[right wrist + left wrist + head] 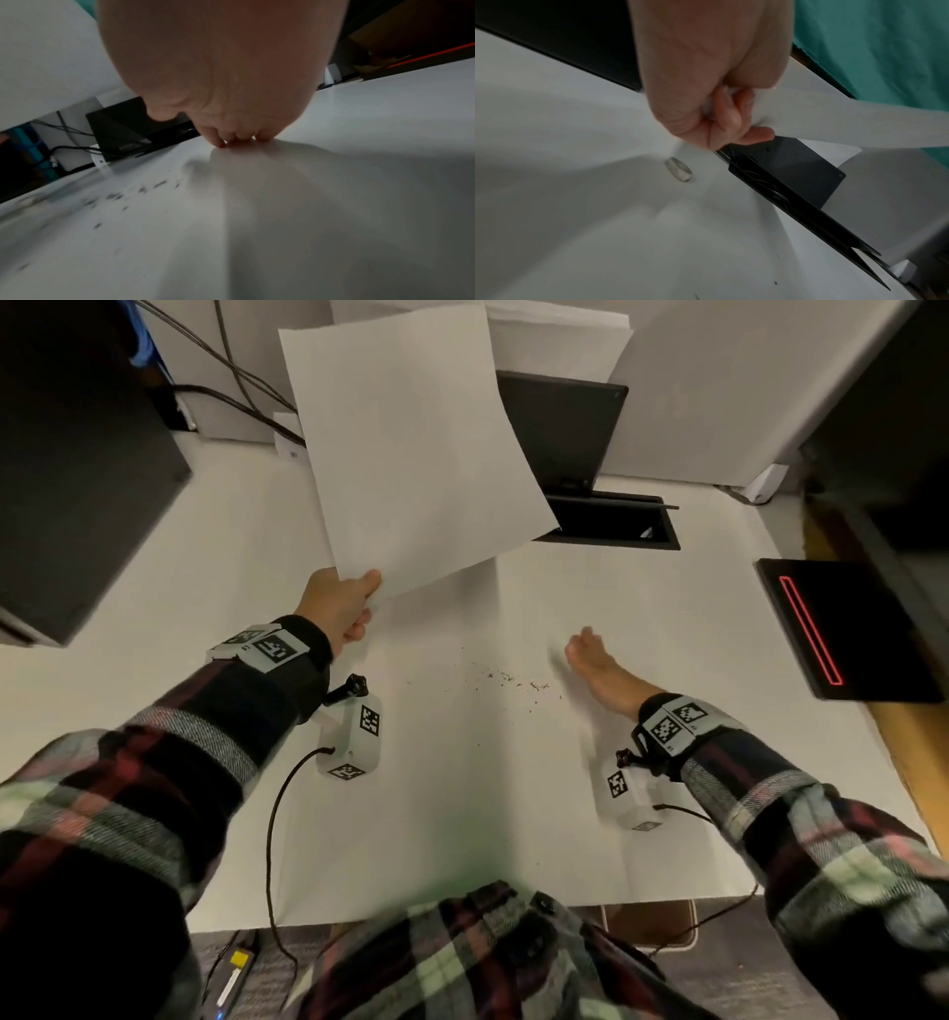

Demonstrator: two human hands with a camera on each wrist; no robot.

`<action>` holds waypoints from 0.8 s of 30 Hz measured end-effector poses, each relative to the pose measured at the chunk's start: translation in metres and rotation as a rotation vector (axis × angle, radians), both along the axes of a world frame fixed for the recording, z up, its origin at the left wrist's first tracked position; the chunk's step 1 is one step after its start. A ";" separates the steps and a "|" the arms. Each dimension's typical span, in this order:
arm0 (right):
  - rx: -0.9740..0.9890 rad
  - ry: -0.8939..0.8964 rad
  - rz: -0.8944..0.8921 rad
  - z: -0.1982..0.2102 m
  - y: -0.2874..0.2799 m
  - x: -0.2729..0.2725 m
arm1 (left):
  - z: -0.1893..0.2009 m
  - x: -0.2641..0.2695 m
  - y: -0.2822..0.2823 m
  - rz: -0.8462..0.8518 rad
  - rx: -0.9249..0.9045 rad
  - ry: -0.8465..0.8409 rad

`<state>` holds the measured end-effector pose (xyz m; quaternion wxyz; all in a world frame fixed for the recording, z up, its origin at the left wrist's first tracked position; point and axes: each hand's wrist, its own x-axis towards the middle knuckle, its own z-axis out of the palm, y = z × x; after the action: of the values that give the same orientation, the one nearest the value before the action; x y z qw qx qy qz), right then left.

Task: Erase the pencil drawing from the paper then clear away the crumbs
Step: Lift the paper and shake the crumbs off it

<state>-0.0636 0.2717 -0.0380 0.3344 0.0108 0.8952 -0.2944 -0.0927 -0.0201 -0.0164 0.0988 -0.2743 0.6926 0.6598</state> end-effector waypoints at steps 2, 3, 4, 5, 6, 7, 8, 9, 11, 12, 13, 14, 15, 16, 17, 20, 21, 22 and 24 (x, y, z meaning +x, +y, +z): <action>0.025 -0.016 0.058 -0.004 -0.013 0.012 | -0.001 0.002 0.002 -0.010 0.012 -0.005; 0.022 -0.028 0.088 -0.005 -0.023 0.020 | -0.001 0.002 0.004 -0.014 0.013 -0.006; 0.007 -0.037 0.126 -0.008 -0.032 0.028 | -0.001 0.003 0.006 -0.015 0.012 -0.005; -0.042 -0.057 0.152 -0.008 -0.041 0.036 | -0.001 0.005 0.008 -0.014 0.014 -0.002; -0.121 -0.077 0.145 -0.008 -0.048 0.043 | -0.002 0.006 0.010 -0.016 0.018 0.000; -0.212 -0.086 0.104 -0.005 -0.054 0.047 | -0.003 0.008 0.012 -0.022 0.016 0.003; -0.276 -0.068 0.038 -0.004 -0.055 0.047 | -0.004 0.010 0.013 -0.031 0.010 0.007; -0.292 -0.033 -0.036 0.000 -0.053 0.044 | -0.005 0.011 0.014 -0.041 0.002 0.010; -0.227 0.039 -0.154 0.007 -0.041 0.033 | -0.006 0.014 0.013 -0.054 0.002 0.018; -0.193 0.051 -0.180 0.010 -0.033 0.028 | -0.006 0.015 0.013 -0.057 0.007 0.024; -0.160 0.044 -0.181 0.013 -0.027 0.024 | -0.006 0.015 0.012 -0.052 0.011 0.030; -0.126 0.030 -0.165 0.014 -0.023 0.023 | -0.006 0.016 0.012 -0.044 0.011 0.033; -0.091 0.014 -0.138 0.012 -0.025 0.022 | -0.006 0.016 0.012 -0.037 0.011 0.033; -0.055 0.008 -0.111 0.010 -0.031 0.024 | -0.005 0.016 0.012 -0.036 0.011 0.031; -0.027 0.008 -0.089 0.006 -0.041 0.027 | -0.005 0.016 0.011 -0.033 0.010 0.030; -0.075 -0.029 0.039 -0.007 -0.064 0.044 | -0.006 0.013 0.009 -0.023 0.018 0.029; -0.148 -0.057 0.089 -0.010 -0.066 0.049 | -0.006 0.012 0.009 -0.021 0.025 0.028; -0.218 -0.066 0.103 -0.011 -0.065 0.052 | -0.006 0.012 0.009 -0.019 0.027 0.026; -0.298 0.004 0.035 -0.006 -0.058 0.045 | -0.007 0.010 0.009 -0.013 0.028 0.018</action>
<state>-0.0188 0.2137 -0.0441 0.3355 -0.0550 0.8423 -0.4182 -0.0828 -0.0111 -0.0230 0.1005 -0.2625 0.6857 0.6714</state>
